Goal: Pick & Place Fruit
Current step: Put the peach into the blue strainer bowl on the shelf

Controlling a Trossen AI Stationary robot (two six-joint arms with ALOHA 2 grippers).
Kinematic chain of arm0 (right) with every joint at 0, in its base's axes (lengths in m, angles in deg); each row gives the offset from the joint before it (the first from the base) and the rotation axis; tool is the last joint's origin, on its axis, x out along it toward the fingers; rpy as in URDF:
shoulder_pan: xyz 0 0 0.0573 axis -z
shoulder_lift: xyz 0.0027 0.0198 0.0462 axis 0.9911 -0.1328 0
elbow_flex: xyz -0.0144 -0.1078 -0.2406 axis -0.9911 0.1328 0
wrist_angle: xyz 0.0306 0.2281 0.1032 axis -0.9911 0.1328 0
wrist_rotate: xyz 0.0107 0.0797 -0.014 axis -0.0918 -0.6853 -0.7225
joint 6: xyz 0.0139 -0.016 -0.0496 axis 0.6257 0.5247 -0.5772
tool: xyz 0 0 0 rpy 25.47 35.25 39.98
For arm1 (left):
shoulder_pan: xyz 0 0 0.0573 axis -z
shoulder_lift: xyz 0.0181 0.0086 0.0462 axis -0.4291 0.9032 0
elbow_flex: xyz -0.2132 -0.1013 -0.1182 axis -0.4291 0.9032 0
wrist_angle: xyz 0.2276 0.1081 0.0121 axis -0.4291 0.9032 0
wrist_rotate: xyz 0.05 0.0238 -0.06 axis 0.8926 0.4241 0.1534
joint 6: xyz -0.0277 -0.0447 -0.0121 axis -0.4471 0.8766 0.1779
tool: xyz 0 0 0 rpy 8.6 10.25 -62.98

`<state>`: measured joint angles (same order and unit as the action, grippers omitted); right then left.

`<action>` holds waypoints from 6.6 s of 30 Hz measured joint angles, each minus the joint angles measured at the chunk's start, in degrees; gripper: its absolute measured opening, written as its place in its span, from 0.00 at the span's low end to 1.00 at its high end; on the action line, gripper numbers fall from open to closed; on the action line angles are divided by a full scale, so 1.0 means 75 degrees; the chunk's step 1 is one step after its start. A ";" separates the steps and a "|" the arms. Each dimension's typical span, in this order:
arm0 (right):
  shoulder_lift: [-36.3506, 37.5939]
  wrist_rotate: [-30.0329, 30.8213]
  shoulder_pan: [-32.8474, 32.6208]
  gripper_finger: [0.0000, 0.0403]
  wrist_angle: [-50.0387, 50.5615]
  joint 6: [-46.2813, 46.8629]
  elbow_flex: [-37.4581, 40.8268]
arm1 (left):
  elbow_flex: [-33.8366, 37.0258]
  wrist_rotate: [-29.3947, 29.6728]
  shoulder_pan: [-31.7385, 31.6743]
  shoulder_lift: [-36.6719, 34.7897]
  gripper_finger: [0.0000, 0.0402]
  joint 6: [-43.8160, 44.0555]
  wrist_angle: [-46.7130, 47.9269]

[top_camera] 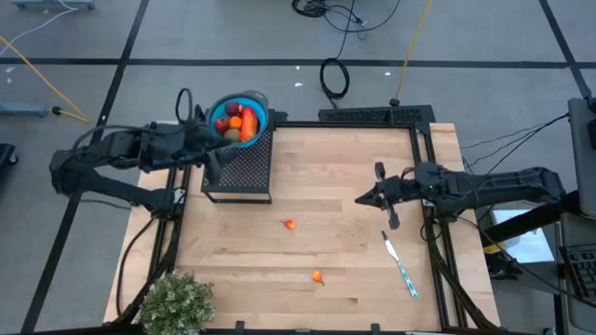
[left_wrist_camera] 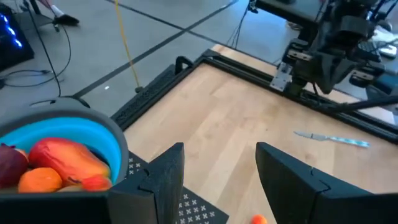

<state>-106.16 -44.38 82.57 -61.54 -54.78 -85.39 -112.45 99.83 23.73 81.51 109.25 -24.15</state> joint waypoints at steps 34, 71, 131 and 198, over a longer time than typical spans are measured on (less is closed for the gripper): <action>-0.5655 0.0906 -0.2883 0.00 0.1859 0.0619 -0.4721 | 0.4701 0.0178 0.1743 -0.3650 0.50 0.0172 -0.2701; -0.8723 0.0667 -0.3217 0.13 0.4967 0.5105 -0.6808 | 0.5273 0.0091 0.1994 -0.5048 0.50 -0.0788 -0.1866; -0.9831 0.1460 -0.3514 0.46 0.3346 0.4870 -0.6059 | 0.5271 0.0094 0.1994 -0.5045 0.50 -0.0780 -0.1531; -0.7622 0.2261 -0.1229 0.26 -0.0749 -0.2097 -0.6050 | 0.5268 -0.1906 0.1991 -0.0858 0.50 -0.0670 -0.7198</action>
<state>-163.32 -27.42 73.35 -67.16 -70.51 -130.77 -72.95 85.54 38.67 75.07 104.22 -78.13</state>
